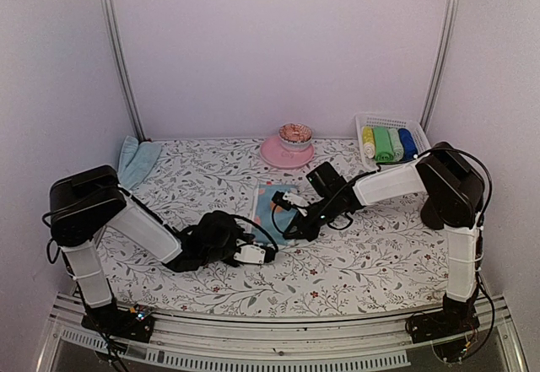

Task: Roll the towels
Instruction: Roll the towel at the center of the board.

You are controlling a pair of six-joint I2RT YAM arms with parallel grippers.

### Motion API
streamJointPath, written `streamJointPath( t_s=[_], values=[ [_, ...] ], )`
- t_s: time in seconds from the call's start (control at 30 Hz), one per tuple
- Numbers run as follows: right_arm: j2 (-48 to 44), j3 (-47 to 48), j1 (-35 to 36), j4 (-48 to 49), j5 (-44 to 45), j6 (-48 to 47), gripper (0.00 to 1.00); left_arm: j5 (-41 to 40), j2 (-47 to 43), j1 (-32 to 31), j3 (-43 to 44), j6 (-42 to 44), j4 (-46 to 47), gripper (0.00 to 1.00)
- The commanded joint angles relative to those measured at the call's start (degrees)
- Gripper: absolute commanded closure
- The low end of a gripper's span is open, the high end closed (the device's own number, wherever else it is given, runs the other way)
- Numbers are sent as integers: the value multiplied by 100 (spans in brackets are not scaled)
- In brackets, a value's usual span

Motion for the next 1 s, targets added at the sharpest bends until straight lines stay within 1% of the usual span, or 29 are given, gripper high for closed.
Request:
streamJointPath(
  t_s=[0.0, 0.07, 0.13, 0.2, 0.3, 0.37, 0.4, 0.47, 0.57, 0.63, 0.8, 0.9, 0.97],
  values=[
    [247, 16, -49, -297, 215, -48, 98, -138, 274, -63, -48, 45, -175, 93],
    [238, 14, -49, -301, 236, -58, 98, -90, 252, -63, -49, 26, -261, 100],
    [173, 16, -44, -292, 308, -68, 97, 38, 172, -63, -36, -39, -454, 100],
    [43, 4, -48, -284, 449, -81, 93, 243, 40, -63, -19, -144, -797, 100],
    [-343, -75, -49, -233, 784, -48, 83, 580, -130, -35, 136, -381, -1381, 100],
    [-659, -183, -45, -138, 1038, 10, 69, 814, -233, 15, 267, -541, -1782, 100],
    [-820, -272, -42, -79, 1191, 17, 65, 929, -249, 42, 346, -620, -1997, 100],
    [-1171, -537, -45, 29, 1433, -7, 61, 1132, -260, 102, 521, -765, -2375, 100],
    [-1790, -1114, -7, 523, 1760, -261, 53, 1408, -246, 191, 779, -977, -2802, 100],
    [-2247, -1583, 61, 936, 1798, -497, 51, 1600, -223, 288, 936, -1100, -3065, 100],
    [-3182, -2747, 487, 2015, 1646, -1579, 47, 2135, -105, 564, 1390, -1377, -3779, 100],
    [-3448, -3246, 710, 2589, 1653, -2182, 47, 2439, -22, 718, 1658, -1511, -4155, 100],
    [-3457, -3428, 826, 2881, 1682, -2399, 47, 2654, 16, 809, 1815, -1584, -4380, 100]
  ],
)
